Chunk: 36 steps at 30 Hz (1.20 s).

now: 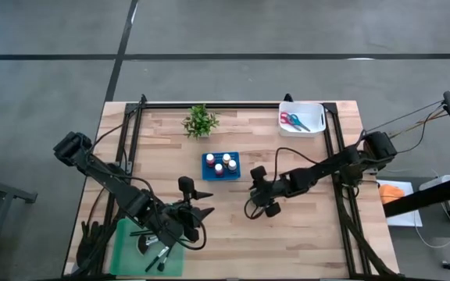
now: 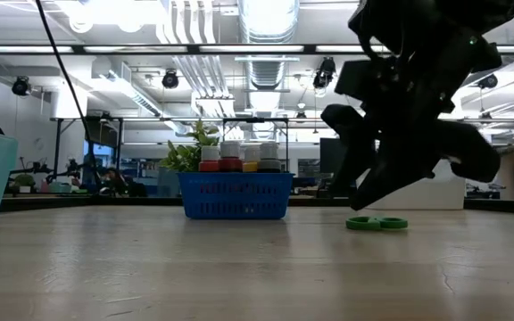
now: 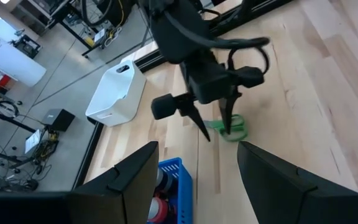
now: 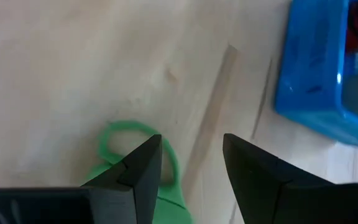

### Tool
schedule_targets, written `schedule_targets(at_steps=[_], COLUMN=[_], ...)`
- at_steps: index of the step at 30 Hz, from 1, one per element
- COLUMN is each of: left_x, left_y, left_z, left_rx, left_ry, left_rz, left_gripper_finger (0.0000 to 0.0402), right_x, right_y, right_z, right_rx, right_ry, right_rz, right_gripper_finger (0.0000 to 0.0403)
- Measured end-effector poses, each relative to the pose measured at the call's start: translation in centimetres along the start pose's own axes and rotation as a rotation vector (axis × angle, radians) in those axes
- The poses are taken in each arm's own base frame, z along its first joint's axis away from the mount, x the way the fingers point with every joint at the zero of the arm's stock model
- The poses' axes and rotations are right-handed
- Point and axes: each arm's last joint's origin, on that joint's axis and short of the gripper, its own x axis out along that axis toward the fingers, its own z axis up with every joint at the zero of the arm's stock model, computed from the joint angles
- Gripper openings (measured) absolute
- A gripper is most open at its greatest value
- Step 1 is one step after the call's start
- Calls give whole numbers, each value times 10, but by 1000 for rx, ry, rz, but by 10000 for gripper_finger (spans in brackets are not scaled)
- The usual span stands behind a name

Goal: Pick & Place Paint Supplies
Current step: Put the green scissor into the white bin

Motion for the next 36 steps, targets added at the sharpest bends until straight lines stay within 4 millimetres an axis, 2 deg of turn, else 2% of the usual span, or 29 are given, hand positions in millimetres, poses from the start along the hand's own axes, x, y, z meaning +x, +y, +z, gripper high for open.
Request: schedule_targets(at_steps=[20, 31, 33, 36], left_x=[0, 0, 0, 0], left_y=[0, 0, 0, 0], left_z=[0, 1, 1, 1], left_rx=[-1, -5, -6, -6], left_ry=[-3, -4, -5, -5], left_rz=[-6, -6, -6, -6], left_gripper_finger=[227, 227, 227, 227], right_x=[4, 33, 35, 35], right_y=[-1, -3, -3, -3], right_z=[-13, -23, -25, -25], right_rx=[74, 104, 112, 114], right_ry=[49, 75, 81, 82], right_rz=[2, 31, 35, 45], right_gripper_finger=[170, 169, 162, 128])
